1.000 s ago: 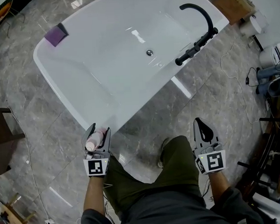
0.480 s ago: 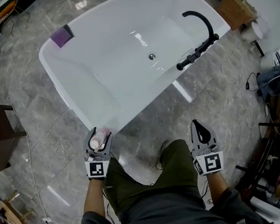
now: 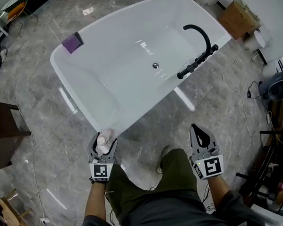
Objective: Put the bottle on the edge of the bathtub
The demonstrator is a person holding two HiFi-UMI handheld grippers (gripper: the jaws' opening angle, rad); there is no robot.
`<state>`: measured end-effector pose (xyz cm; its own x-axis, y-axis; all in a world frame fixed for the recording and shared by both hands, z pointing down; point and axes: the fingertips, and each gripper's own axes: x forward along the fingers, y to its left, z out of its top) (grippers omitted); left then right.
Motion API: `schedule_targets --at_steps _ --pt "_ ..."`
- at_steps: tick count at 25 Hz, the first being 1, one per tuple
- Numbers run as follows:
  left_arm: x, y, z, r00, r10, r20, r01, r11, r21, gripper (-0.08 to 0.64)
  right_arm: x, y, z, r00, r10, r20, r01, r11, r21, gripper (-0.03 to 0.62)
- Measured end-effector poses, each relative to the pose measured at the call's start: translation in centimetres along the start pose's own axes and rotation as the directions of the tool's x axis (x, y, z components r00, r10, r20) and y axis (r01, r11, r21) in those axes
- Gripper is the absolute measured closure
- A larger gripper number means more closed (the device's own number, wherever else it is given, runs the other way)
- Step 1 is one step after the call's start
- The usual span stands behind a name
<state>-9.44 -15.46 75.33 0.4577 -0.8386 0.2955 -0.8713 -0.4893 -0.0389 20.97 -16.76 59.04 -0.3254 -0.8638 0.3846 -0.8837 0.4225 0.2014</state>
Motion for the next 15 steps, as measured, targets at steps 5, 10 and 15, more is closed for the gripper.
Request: schedule_targets --at_steps 5,10,15 --pt "-1.2 0.5 0.3 1.000 -0.002 -0.021 0.002 1.000 0.011 0.226 -0.7 1.4 1.2 1.000 0.011 0.007 -0.011 1.000 -0.003 0.591" --pt "-3.7 1.7 3.1 0.999 0.048 -0.023 -0.049 0.999 -0.020 0.225 -1.8 2.3 4.4 0.998 0.043 0.044 -0.044 0.999 0.018 0.591" --pt "-7.3 2.1 8.7 0.998 0.051 -0.021 -0.052 0.998 -0.029 0.227 -2.9 3.6 9.3 0.992 0.087 0.091 -0.091 0.995 0.043 0.591"
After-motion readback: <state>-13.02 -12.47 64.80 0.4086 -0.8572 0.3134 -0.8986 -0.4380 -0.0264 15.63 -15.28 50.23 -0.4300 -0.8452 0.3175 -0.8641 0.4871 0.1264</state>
